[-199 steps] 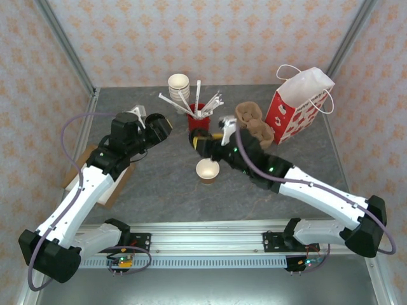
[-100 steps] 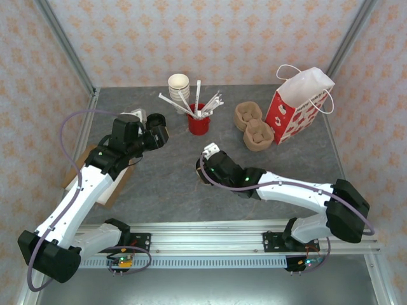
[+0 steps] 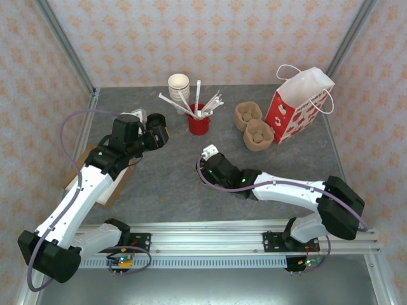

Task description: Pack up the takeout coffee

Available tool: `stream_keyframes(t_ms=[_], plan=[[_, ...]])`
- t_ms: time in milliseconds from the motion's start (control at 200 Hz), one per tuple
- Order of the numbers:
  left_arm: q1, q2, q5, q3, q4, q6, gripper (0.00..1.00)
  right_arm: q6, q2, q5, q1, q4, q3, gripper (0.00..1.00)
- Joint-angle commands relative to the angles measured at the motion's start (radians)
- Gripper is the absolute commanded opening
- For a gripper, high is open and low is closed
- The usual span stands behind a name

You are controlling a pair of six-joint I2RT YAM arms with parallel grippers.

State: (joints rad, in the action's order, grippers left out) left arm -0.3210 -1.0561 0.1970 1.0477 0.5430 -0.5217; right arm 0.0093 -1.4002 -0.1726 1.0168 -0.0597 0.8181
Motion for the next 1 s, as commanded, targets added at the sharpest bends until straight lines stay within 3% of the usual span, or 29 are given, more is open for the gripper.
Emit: stream_keyframes(t_ms=[0,996], plan=[[-0.003,0.004,-0.008,0.017,0.015,0.02,0.66,0.0,-0.011,-0.045,0.005,0.025,-0.025,0.58],[-0.002,-0.01,0.019,0.009,0.003,0.025,0.67,0.079,0.026,-0.015,0.005,0.018,-0.01,0.59]])
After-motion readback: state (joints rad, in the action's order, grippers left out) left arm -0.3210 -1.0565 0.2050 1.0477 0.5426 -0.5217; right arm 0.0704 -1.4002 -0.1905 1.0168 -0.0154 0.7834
